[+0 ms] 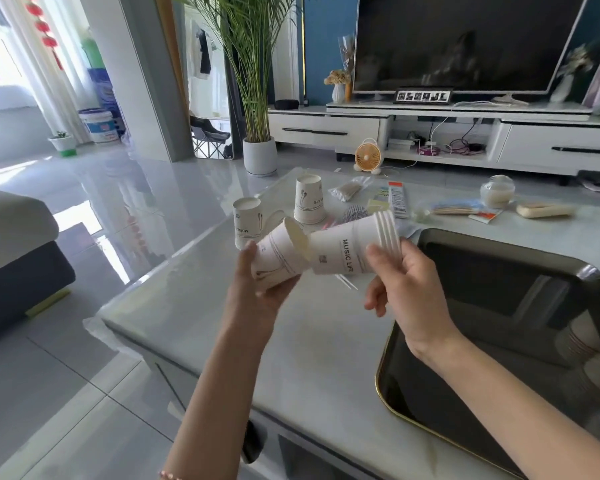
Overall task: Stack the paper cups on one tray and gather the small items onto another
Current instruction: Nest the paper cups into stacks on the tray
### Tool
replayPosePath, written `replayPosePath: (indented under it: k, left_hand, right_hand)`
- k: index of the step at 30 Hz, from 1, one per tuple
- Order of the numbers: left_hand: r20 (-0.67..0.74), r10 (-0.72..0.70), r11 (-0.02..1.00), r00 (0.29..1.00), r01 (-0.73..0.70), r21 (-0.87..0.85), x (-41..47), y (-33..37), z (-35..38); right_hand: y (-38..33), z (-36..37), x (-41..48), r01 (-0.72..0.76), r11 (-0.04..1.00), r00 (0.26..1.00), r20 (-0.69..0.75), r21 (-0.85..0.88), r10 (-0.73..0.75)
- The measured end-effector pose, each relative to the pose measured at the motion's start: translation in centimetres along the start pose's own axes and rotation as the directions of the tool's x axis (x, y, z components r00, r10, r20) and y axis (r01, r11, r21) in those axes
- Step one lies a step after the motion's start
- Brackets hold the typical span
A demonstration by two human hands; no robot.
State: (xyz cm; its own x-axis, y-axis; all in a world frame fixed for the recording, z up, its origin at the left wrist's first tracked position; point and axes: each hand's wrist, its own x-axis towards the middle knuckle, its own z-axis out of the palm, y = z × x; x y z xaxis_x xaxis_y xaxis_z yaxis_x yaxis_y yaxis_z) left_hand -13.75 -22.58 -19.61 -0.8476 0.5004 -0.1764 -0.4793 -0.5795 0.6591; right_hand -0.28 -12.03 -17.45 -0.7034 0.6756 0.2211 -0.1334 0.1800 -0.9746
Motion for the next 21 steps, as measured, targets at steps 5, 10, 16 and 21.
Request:
replayPosePath:
  k: [5, 10, 16, 21]
  left_hand:
    - [0.032, 0.037, 0.999, 0.999, -0.036, -0.032, -1.6, -0.7, 0.5]
    - [0.117, -0.003, 0.998, 0.993, -0.003, 0.055, -3.5, -2.4, 2.5]
    - [0.174, -0.127, 0.991, 0.977, 0.117, 0.064, -4.9, -5.4, 4.3]
    - [0.238, -0.186, 0.981, 0.953, 0.165, 0.106, -5.9, -7.0, 5.2]
  right_hand:
    - [-1.5, -0.8, -0.9, 0.0, 1.0, 1.0, 0.029, -0.004, 0.0]
    - [-3.1, -3.7, -2.4, 0.108, 0.992, 0.994, -0.007, -0.069, -0.109]
    - [-3.9, -7.1, -4.1, 0.136, 0.982, 0.987, -0.072, -0.128, -0.146]
    - [-4.0, -8.5, -4.9, 0.176, 0.964, 0.971, -0.124, -0.198, -0.203]
